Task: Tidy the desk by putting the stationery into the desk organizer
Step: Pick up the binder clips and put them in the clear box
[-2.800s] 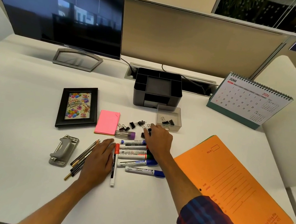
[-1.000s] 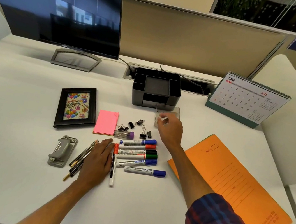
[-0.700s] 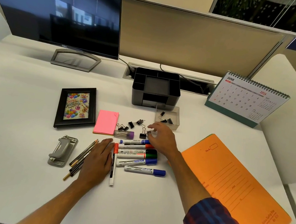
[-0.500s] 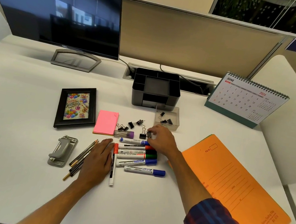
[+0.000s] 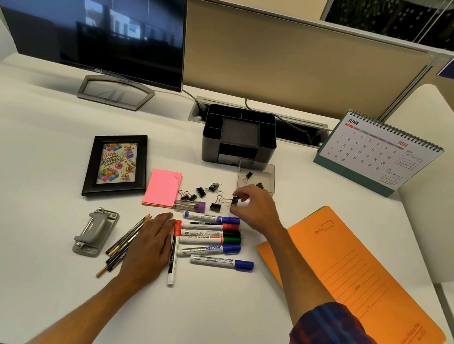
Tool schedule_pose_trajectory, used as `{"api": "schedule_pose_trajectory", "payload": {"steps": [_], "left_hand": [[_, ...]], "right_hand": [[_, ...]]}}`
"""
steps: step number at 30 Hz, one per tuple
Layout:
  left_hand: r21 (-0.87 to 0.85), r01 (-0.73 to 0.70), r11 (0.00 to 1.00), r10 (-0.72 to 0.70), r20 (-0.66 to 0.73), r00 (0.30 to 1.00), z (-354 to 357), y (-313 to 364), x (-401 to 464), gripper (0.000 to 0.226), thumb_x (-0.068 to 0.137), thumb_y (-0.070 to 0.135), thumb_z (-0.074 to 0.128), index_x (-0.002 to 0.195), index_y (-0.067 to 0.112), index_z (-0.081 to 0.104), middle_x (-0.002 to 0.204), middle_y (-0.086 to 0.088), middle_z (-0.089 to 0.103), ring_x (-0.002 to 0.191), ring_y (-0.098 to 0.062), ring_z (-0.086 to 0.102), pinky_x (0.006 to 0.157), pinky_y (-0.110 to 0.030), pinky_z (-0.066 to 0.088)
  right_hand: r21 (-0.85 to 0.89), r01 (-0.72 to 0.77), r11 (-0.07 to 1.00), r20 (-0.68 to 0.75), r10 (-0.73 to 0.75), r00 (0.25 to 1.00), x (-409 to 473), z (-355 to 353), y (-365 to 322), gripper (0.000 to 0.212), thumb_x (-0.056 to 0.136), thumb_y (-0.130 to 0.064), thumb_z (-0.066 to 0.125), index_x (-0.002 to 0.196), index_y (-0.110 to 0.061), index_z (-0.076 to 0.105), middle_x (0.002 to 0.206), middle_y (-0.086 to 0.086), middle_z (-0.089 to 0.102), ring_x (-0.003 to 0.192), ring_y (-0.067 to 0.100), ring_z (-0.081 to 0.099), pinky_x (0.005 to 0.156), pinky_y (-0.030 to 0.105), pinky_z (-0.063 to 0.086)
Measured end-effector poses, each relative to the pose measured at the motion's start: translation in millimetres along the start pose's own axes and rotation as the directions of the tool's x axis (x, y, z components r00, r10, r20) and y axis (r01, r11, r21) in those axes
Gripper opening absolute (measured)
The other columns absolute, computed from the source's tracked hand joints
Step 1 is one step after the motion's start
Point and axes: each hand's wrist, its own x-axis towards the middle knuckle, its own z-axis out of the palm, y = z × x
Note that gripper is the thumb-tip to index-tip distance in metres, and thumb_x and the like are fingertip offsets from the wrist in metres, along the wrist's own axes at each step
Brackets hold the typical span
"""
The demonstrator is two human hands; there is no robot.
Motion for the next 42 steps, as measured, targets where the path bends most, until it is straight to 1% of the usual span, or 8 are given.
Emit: {"api": "schedule_pose_trajectory", "payload": {"steps": [5,9,17,21,26,30,36,42], "left_hand": [[0.004,0.002,1.0,-0.002,-0.003,1.0,0,0,-1,0.052,0.098,0.034,0.027,0.138,0.011,0.051,0.145,-0.007,0.049,0.135,-0.023,0.043,0.119,-0.037,0.023],[-0.005,-0.007,1.0,0.007,-0.01,1.0,-1,1,-1,0.051,0.097,0.032,0.029,0.136,0.01,0.053,0.143,-0.008,0.05,0.132,-0.025,0.046,0.118,-0.035,0.021],[-0.001,-0.011,1.0,0.011,-0.007,1.0,-2,1,-1,0.052,0.098,0.033,0.028,0.138,0.011,0.052,0.144,-0.007,0.049,0.133,-0.023,0.044,0.119,-0.034,0.021],[-0.001,-0.012,1.0,0.012,-0.01,1.0,-2,2,0,0.05,0.098,0.032,0.029,0.136,0.01,0.053,0.142,-0.008,0.051,0.131,-0.025,0.046,0.118,-0.033,0.021],[0.003,-0.013,1.0,0.013,-0.006,1.0,-3,2,-1,0.051,0.098,0.032,0.028,0.136,0.01,0.052,0.143,-0.008,0.05,0.132,-0.024,0.045,0.118,-0.033,0.02],[0.012,-0.008,1.0,0.008,0.003,1.0,-2,2,-1,0.051,0.098,0.033,0.028,0.138,0.011,0.051,0.144,-0.006,0.049,0.133,-0.023,0.044,0.119,-0.032,0.019],[0.006,-0.004,1.0,0.004,0.008,1.0,-4,4,-1,0.05,0.098,0.032,0.03,0.136,0.01,0.053,0.143,-0.007,0.05,0.132,-0.023,0.045,0.118,-0.027,0.014],[0.002,-0.001,1.0,0.001,-0.001,1.0,-6,5,-1,0.051,0.098,0.032,0.029,0.135,0.008,0.055,0.142,-0.008,0.052,0.132,-0.023,0.046,0.118,-0.027,0.016]], "right_hand": [[0.136,-0.039,0.99,-0.161,0.061,0.985,4,-10,3,0.031,0.071,-0.031,0.078,0.099,-0.02,0.07,0.091,-0.006,0.068,0.081,0.01,0.062,0.074,0.028,0.055],[0.162,-0.108,0.981,-0.299,0.153,0.942,9,-13,4,0.028,0.077,-0.031,0.076,0.101,-0.02,0.069,0.095,-0.003,0.071,0.083,0.013,0.064,0.073,0.03,0.056],[0.171,-0.196,0.965,-0.39,0.249,0.886,15,-8,3,0.031,0.087,-0.034,0.07,0.112,-0.015,0.066,0.108,0.003,0.07,0.088,0.018,0.066,0.072,0.024,0.05],[0.131,-0.126,0.983,-0.336,0.164,0.928,8,3,-1,0.023,0.088,-0.03,0.068,0.107,-0.016,0.067,0.1,0.0,0.07,0.086,0.015,0.064,0.074,0.029,0.054],[-0.016,-0.037,0.999,-0.138,0.034,0.99,-4,20,-14,0.028,0.086,-0.037,0.069,0.107,-0.019,0.07,0.101,-0.004,0.069,0.085,0.008,0.057,0.079,0.028,0.053],[-0.108,-0.054,0.993,-0.056,0.048,0.997,-5,32,-25,0.039,0.084,-0.048,0.066,0.113,-0.022,0.07,0.106,-0.002,0.068,0.096,0.016,0.06,0.081,0.032,0.047],[-0.193,-0.114,0.975,-0.051,0.106,0.993,-2,41,-41,0.037,0.086,-0.048,0.064,0.107,-0.02,0.071,0.101,0.002,0.07,0.091,0.019,0.061,0.072,0.03,0.042],[-0.15,-0.169,0.974,-0.055,0.162,0.985,-2,45,-43,0.034,0.083,-0.039,0.068,0.109,-0.018,0.07,0.1,0.002,0.072,0.09,0.02,0.064,0.073,0.031,0.051]]}}
